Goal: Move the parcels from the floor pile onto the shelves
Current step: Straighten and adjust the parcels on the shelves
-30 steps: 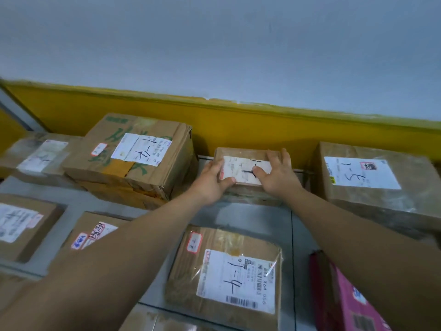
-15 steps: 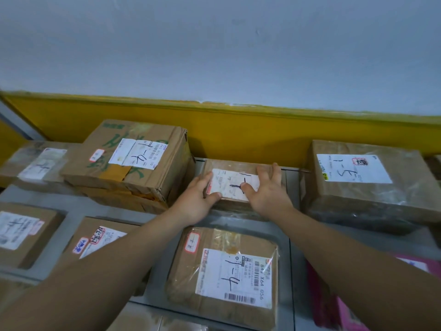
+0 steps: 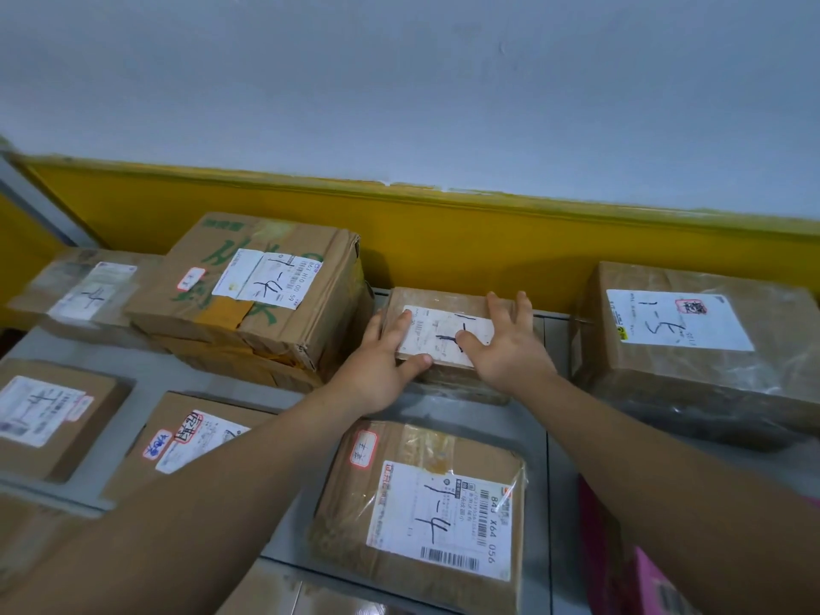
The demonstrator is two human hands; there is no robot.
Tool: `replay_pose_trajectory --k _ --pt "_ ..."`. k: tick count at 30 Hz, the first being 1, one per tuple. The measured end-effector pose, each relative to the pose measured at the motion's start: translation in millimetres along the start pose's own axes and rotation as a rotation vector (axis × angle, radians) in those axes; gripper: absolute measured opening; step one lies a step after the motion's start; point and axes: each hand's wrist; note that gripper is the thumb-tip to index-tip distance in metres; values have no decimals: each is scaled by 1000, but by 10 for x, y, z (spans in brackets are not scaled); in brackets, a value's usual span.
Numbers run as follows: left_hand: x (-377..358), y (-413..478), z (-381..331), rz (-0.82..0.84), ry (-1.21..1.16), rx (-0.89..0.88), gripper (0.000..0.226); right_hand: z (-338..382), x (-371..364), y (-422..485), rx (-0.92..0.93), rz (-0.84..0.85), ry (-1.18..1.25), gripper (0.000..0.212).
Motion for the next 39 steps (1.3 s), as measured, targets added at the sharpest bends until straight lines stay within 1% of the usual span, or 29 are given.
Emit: replay_pose_trajectory --k 9,13,16,21,25,29,32,35,39 --pt "23 -6 -45 28 41 7 75 -2 67 -46 -21 24 -29 80" --pt "175 -45 -142 27 172 -21 77 48 272 -83 10 58 -148 81" --pt "321 -146 -258 -5 263 -92 78 118 530 -202 61 -4 -234 79" --pt "444 -493 -406 -3 461 -258 77 273 899 -546 41 -172 -300 79" --pt "433 -852 -526 -5 475 -383 73 280 1018 -943 14 -231 -364 78" --pt "275 -1079 -570 45 484 -493 72 88 1040 -1385 -32 -271 -415 79" --pt "48 -1182 -628 86 509 -566 74 -152 1062 -1745 -105 -259 -456 77" --pt "-185 -1330 -736 139 507 -606 73 -458 1125 -2052 -185 -262 -475 77" --pt "-409 -1454 -909 189 511 -623 72 -888 1206 -2262 -273 -266 -433 76"
Point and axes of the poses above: each hand's wrist, its own y-axis towards the middle knuckle, its own x-axis out of the back of the hand, z = x × y
